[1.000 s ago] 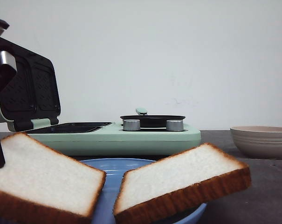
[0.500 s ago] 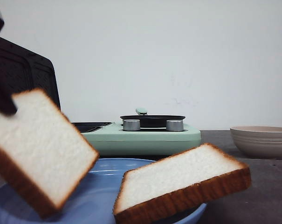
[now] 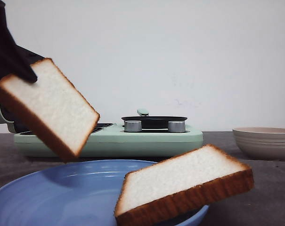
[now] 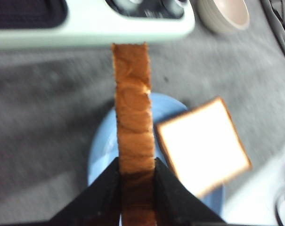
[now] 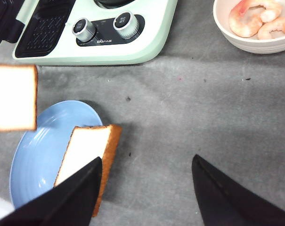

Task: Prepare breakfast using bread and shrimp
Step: 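Carry the bread slice with the left gripper over the press plate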

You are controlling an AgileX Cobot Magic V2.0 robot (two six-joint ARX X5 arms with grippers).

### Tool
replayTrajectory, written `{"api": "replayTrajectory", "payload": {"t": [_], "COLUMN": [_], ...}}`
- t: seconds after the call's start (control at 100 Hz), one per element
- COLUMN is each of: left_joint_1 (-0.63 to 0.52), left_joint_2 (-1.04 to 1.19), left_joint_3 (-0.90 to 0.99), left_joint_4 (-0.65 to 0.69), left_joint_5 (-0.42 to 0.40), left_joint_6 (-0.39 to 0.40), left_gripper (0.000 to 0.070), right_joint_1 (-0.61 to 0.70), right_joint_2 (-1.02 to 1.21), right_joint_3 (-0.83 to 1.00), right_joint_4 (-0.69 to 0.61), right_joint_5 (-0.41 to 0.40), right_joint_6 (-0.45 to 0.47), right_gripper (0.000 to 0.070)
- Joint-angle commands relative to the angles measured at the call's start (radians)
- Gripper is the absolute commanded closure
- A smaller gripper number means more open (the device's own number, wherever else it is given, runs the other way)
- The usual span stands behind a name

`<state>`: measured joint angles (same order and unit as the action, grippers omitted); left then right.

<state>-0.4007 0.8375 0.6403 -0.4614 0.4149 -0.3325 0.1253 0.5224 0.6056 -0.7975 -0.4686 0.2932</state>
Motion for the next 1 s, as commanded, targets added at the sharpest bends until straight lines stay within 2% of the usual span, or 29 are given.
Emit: {"api": "replayTrajectory", "payload": {"t": [0.0,0.22,0.43,0.58,0.8,0.99], "left_joint_1": [-0.005,-0.004,0.011,0.021,0.035,0.035], "left_joint_2": [0.005,0.016,0.143,0.285,0.512,0.709], "left_joint_3": [0.025,0.029,0.134,0.293,0.593,0.848], "left_joint_4": [0.076,0.238,0.259,0.209,0.064,-0.053], "left_joint_5": [-0.041,-0.193,-0.278,-0.359,-0.492,-0.594], "left_joint_6": [-0.006,-0.022,0.048,0.143,0.307,0.418], "left_gripper": [0.0696,0.0696,0.0696,0.0696,0.0696,0.0696], "right_joint_1": [0.002,0.002,0.002,0.002,0.002,0.002], "right_joint_2": [0.005,0.005,0.005,0.005,0.005,0.005], "right_joint_3": [0.015,0.015,0.015,0.015,0.015,0.015], "right_joint_4": [0.008,0.008,0.008,0.008,0.008,0.008], "right_joint_5": [-0.002,-0.002,-0.002,-0.002,-0.002,-0.002], "right_joint_6": [0.006,0.006,0.0,-0.006,-0.014,-0.021], "right_gripper": [0.0323,0.0323,0.0323,0.0323,0.0323,0.0323]}}
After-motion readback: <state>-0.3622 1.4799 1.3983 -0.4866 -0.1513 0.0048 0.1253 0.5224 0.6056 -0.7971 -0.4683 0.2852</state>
